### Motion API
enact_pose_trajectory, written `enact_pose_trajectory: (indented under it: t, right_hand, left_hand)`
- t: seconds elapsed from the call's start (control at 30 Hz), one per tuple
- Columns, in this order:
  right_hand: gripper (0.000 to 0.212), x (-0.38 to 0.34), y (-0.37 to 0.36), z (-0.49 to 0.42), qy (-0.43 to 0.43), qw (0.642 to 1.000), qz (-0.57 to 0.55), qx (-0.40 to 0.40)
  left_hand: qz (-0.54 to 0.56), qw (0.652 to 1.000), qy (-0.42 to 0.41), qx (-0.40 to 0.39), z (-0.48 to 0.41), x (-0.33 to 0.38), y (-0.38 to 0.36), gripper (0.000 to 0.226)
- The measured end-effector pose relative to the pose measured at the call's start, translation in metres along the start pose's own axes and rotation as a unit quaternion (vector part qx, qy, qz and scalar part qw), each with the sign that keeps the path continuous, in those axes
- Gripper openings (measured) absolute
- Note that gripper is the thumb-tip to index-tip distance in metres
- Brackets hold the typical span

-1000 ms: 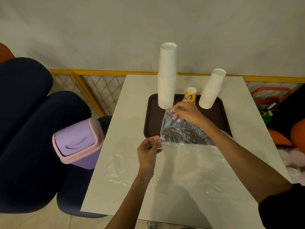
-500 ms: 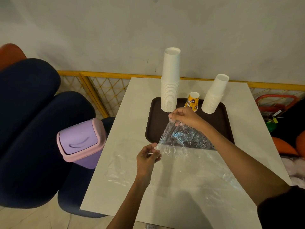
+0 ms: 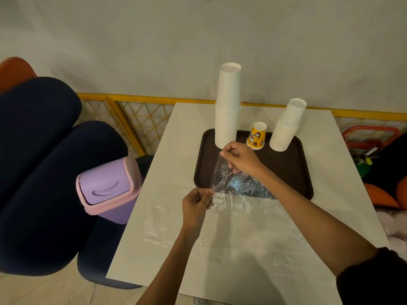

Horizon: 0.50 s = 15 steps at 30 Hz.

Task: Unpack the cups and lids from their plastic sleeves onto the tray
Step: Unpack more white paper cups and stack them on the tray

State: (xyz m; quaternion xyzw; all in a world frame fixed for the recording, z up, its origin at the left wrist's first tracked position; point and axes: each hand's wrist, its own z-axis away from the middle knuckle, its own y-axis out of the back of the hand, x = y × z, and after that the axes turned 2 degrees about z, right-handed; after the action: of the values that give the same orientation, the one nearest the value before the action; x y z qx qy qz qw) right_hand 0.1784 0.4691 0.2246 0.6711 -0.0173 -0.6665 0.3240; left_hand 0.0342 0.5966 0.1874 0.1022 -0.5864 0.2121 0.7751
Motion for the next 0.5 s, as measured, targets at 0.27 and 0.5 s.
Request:
enact_pose_trajectory:
  t: [0.27, 0.5]
  right_hand:
    - [0.009, 0.0, -0.019, 0.008, 0.007, 1.0, 0.017, -0.024]
    - [0.048, 0.016, -0.002, 0.038, -0.124, 0.971, 0.196, -0.051]
  left_hand:
    - [-0.1, 0.994, -0.044, -0.016, -0.014, 0.006, -0.003, 0.012]
    - [-0.132, 0.986, -0.09, 0.046, -0.023, -0.006, 0.001, 0.024]
